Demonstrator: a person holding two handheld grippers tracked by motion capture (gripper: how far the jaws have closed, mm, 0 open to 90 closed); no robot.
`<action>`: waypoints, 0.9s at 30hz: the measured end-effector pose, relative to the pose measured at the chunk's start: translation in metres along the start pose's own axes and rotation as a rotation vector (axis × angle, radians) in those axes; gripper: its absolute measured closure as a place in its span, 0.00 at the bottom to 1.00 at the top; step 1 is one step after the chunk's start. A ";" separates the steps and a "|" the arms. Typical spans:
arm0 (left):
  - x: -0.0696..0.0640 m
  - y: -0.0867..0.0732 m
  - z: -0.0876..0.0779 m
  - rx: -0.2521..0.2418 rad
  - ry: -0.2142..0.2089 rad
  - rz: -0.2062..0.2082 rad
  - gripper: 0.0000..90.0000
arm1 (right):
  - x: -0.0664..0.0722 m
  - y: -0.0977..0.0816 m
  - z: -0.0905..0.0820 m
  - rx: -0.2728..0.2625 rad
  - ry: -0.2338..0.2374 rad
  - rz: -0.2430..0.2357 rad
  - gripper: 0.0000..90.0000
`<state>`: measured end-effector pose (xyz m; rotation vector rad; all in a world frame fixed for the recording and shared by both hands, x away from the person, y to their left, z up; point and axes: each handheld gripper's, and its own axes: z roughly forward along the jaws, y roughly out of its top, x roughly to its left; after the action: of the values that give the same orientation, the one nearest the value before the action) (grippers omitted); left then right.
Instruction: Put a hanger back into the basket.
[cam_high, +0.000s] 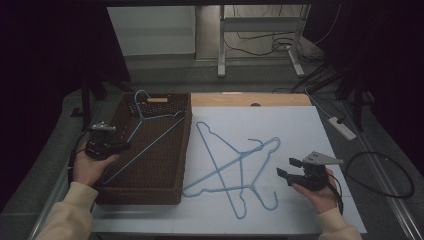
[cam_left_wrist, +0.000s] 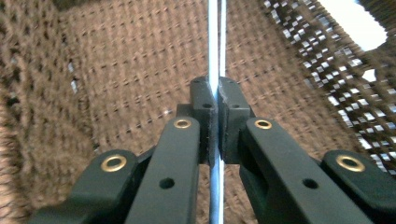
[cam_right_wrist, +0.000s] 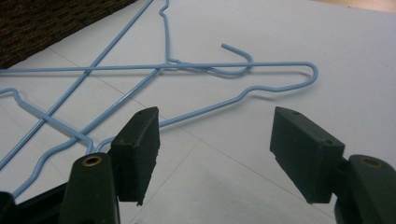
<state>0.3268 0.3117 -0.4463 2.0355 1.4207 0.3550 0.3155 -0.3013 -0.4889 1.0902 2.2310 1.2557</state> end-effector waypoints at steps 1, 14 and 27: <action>0.001 0.000 0.001 0.008 0.011 -0.003 0.97 | 0.000 0.000 0.000 0.002 0.000 0.001 0.38; 0.006 0.003 0.023 0.177 0.139 -0.025 0.96 | 0.000 -0.001 0.002 0.013 0.004 0.001 0.37; 0.004 0.006 0.035 0.260 0.212 -0.016 0.95 | 0.000 -0.001 0.002 0.016 0.004 -0.002 0.37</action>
<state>0.3514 0.3020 -0.4698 2.2450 1.6856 0.4066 0.3163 -0.3002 -0.4911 1.0924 2.2478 1.2425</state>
